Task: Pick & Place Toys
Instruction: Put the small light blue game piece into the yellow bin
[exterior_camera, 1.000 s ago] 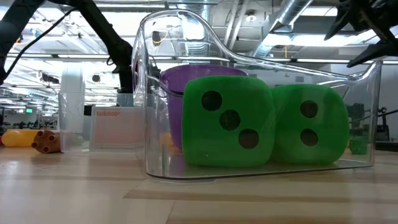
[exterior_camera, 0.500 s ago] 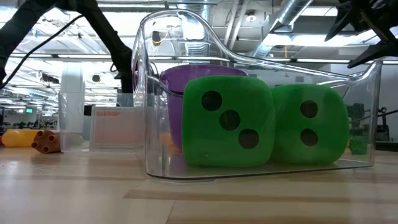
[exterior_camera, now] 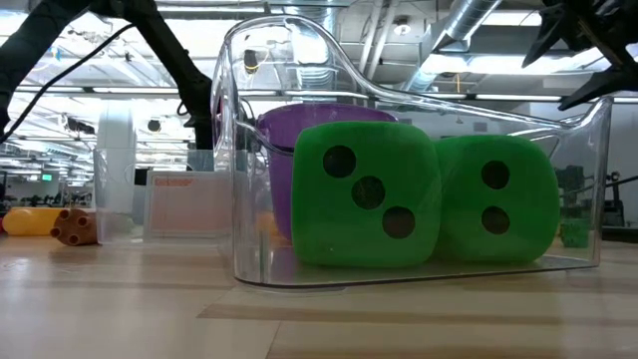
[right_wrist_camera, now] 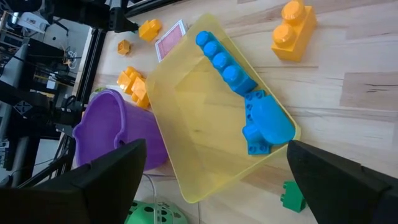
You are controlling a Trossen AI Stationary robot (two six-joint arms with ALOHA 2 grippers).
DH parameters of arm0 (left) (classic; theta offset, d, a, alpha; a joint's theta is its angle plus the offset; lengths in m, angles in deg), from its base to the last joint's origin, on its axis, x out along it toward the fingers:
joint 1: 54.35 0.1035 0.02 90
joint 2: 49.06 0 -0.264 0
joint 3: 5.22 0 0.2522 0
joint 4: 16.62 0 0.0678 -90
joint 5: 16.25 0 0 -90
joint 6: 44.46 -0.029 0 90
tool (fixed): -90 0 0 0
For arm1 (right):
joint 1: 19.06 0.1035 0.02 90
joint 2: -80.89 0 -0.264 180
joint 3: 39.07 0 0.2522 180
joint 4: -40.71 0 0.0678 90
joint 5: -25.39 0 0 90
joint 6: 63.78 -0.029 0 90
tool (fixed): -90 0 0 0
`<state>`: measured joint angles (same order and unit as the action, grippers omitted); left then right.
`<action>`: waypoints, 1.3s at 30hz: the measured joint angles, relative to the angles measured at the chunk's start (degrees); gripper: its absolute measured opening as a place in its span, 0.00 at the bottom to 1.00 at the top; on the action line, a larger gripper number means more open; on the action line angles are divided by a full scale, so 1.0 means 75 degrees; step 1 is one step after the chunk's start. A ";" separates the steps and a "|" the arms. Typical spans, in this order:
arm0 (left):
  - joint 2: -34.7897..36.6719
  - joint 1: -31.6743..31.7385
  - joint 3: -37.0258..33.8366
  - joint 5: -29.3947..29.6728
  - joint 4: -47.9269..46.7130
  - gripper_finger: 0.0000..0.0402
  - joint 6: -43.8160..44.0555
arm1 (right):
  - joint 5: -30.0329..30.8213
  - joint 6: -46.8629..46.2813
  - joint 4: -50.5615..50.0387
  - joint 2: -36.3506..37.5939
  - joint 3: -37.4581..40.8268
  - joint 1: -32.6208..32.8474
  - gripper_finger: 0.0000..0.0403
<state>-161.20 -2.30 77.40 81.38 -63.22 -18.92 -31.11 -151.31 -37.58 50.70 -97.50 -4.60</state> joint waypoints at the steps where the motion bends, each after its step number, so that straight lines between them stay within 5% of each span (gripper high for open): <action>1: 0.0000 0.0000 -0.0003 0.0003 0.0000 0.47 -0.0002 | 0.0000 0.0009 -0.0003 0.0000 0.0000 0.0000 0.94; 10: 0.0310 0.0009 -0.0065 -0.0088 -0.0114 0.47 -0.0145 | 0.0000 0.0053 0.0004 0.0000 0.0000 0.0000 0.94; 24: 0.2237 -0.0414 -0.0038 -0.0821 -0.0086 0.47 0.0264 | 0.0236 0.0158 -0.0041 0.0000 0.0000 0.0001 0.94; 39: 0.2806 -0.2671 -0.0032 -0.1777 0.2003 0.47 0.1511 | 0.0550 0.0070 -0.0151 -0.0001 0.0000 0.0001 0.94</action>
<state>-140.15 -22.33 77.16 68.05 -48.20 -7.59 -26.99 -150.79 -38.71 50.69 -97.50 -4.60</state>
